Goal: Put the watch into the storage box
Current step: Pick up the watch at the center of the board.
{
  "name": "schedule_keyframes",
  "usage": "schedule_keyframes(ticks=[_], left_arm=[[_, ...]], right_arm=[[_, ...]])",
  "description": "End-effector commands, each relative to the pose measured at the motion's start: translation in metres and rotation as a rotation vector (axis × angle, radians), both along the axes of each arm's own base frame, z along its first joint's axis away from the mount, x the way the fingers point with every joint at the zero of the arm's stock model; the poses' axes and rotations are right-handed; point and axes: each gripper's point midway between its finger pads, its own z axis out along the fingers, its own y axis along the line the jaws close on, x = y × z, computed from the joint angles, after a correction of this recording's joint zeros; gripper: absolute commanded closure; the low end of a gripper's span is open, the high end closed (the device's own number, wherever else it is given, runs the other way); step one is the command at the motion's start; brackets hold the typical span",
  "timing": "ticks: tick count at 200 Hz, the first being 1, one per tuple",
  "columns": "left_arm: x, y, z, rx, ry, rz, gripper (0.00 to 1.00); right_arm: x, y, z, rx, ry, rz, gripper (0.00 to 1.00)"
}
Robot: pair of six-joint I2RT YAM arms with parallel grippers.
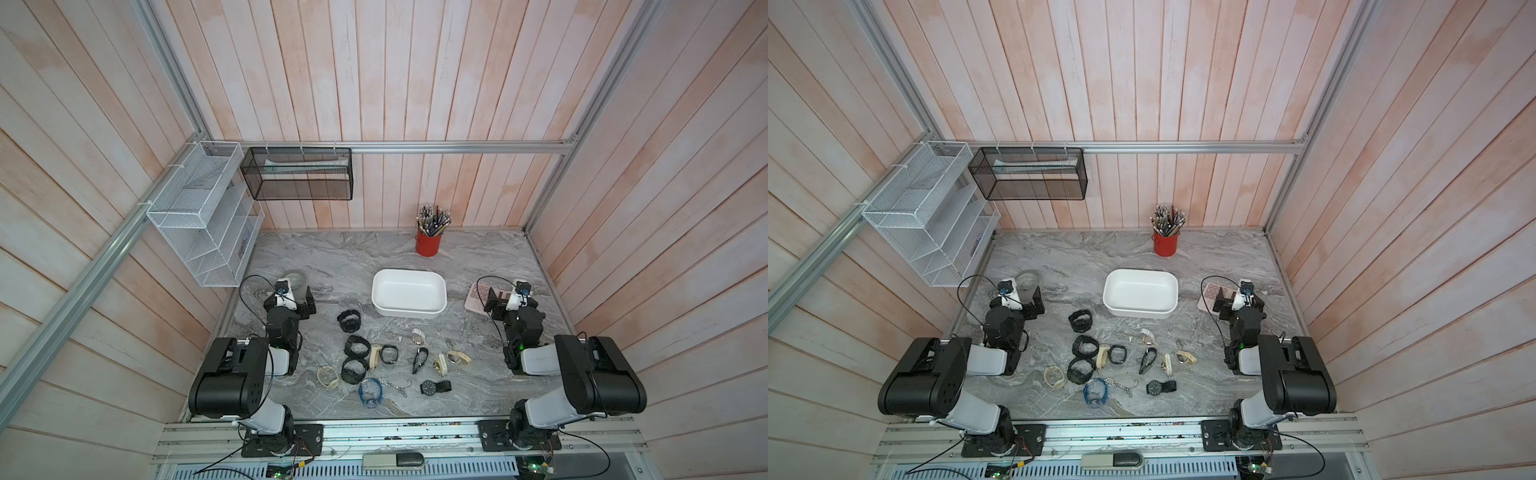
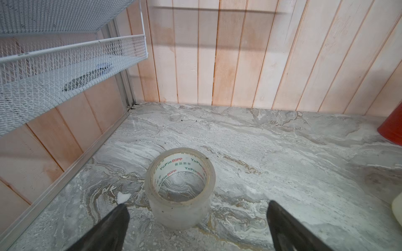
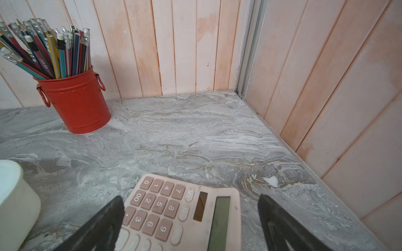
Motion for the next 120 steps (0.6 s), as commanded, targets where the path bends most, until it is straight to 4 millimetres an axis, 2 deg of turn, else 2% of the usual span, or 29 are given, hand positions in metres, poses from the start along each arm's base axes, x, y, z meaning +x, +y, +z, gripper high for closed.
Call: schedule_keyframes(ticks=[1, 120], left_arm=[[0.0036, -0.0021, 0.0053, -0.010, -0.012, -0.020, 0.00], [0.0036, -0.0022, 0.0050, -0.013, -0.010, -0.023, 0.00]], right_arm=[[0.0049, -0.0005, 0.0042, -0.002, -0.007, 0.005, 0.02], [0.0049, -0.0004, 0.0042, -0.003, -0.007, 0.005, 0.02]])
